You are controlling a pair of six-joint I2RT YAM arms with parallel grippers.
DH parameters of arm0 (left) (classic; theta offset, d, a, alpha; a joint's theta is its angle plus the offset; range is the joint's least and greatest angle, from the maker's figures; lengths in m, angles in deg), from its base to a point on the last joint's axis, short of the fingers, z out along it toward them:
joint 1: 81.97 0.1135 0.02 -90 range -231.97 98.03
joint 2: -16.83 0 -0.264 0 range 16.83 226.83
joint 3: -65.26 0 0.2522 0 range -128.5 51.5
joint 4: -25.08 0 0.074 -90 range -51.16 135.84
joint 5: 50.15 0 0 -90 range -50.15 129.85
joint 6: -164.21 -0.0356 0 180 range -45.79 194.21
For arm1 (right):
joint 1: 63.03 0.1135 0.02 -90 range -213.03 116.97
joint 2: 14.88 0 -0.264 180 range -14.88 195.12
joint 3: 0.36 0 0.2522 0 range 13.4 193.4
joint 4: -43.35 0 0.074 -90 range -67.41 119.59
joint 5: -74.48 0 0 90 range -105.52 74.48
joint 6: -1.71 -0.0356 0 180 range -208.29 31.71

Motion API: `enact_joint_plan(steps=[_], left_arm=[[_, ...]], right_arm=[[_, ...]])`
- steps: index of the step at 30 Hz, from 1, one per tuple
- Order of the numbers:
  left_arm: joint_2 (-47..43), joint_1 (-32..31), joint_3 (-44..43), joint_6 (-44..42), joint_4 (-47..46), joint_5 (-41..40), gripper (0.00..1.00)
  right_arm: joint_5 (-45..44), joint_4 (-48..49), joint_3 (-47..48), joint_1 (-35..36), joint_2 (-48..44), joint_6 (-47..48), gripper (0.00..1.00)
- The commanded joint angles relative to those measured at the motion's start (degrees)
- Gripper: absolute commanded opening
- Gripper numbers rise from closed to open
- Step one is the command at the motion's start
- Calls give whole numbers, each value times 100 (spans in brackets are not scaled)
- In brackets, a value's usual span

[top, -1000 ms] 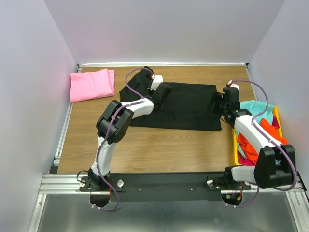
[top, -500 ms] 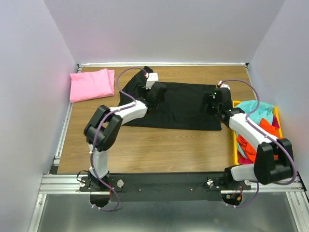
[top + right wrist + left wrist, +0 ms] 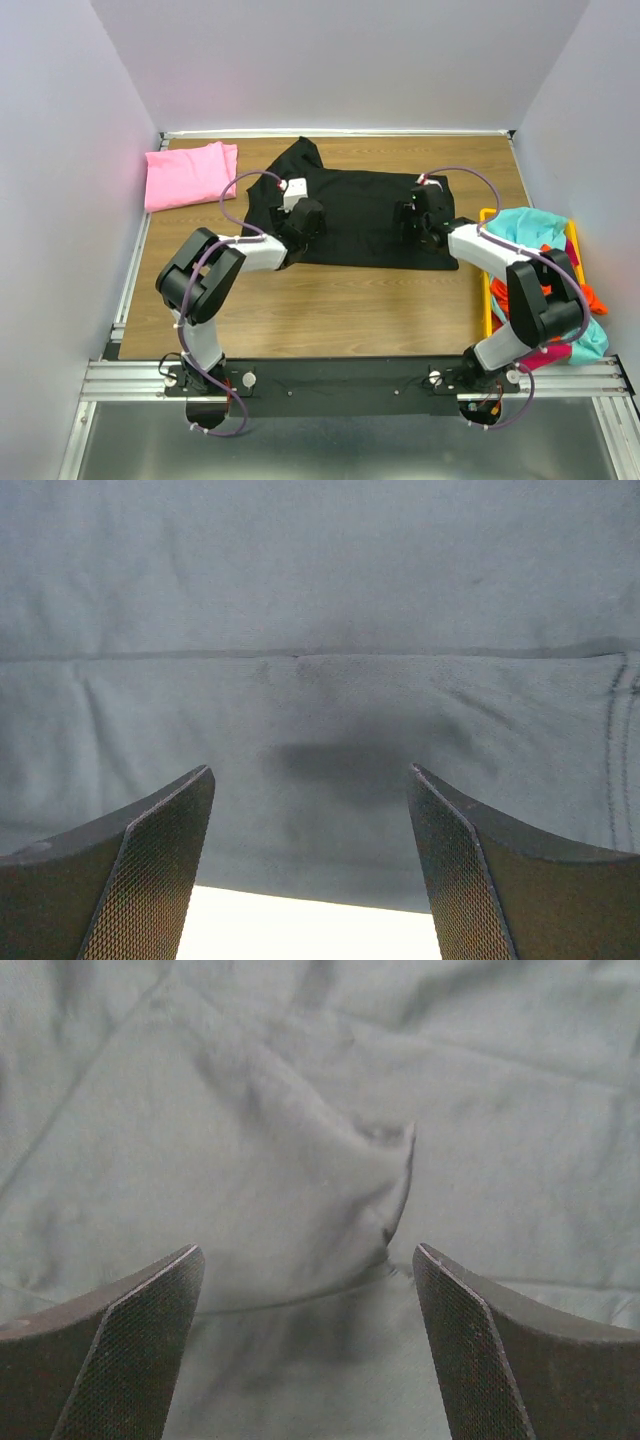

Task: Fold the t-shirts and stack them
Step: Fold the tshirt

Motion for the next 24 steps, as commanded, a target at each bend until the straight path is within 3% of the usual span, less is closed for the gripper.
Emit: enact_joint_plan(steps=[1, 10, 24], left_arm=[[19, 105, 348, 207, -637, 197, 93], [-87, 123, 998, 110, -1165, 418, 93], [-464, 61, 2044, 514, -1446, 347, 92]], right_arm=[[-198, 174, 160, 40, 300, -85, 84], [-313, 86, 151, 40, 855, -270, 84], [-682, -687, -279, 111, 434, -657, 84]])
